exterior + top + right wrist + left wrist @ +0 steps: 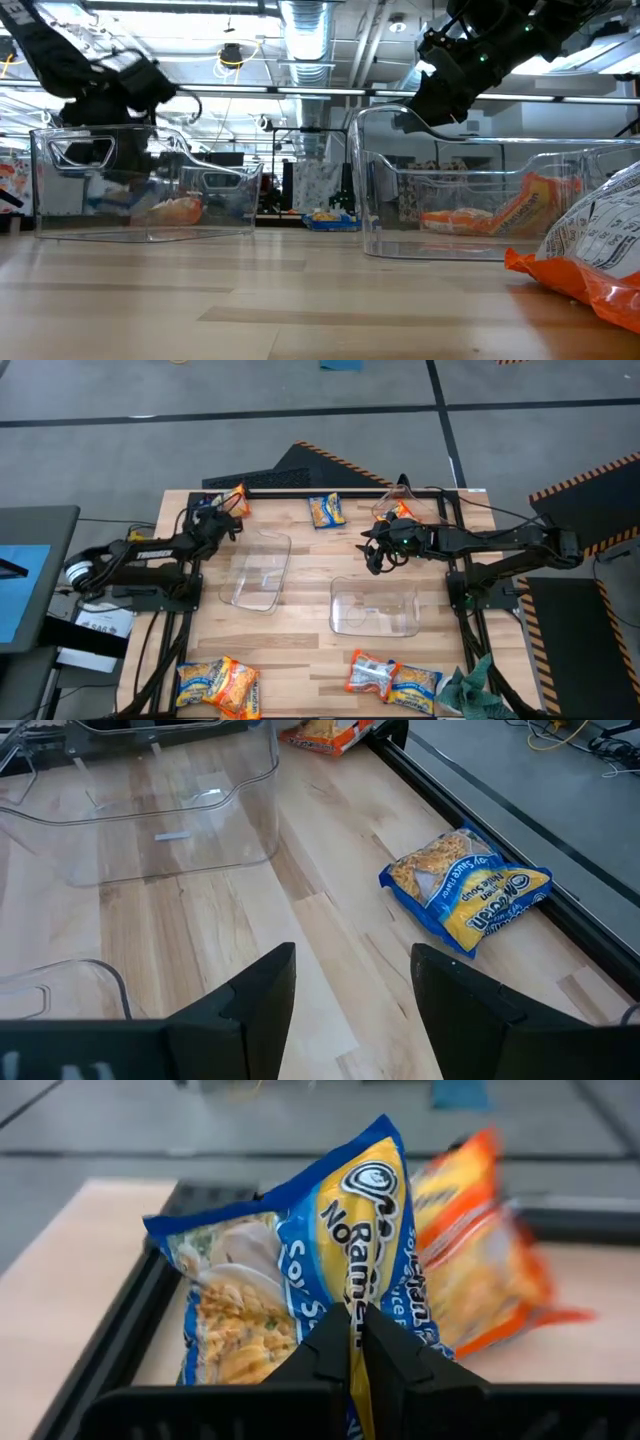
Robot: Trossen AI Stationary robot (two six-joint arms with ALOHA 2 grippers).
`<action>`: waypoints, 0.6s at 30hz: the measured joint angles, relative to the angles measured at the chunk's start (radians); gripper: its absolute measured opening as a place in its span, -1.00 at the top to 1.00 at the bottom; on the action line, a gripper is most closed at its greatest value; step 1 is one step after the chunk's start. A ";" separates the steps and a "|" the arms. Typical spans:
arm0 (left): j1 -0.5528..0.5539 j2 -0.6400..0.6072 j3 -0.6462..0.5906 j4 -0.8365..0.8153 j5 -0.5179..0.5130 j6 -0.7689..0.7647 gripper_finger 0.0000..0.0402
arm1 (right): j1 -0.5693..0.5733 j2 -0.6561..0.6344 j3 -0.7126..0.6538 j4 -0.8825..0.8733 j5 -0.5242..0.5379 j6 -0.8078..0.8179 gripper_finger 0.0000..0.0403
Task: Sort Maruchan noodles
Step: Put the blue noodle pack into the middle transparent bin
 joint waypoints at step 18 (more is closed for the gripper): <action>-0.257 -0.411 0.136 0.004 0.288 0.369 1.00 | 0.000 0.000 0.000 0.001 0.000 0.011 -0.11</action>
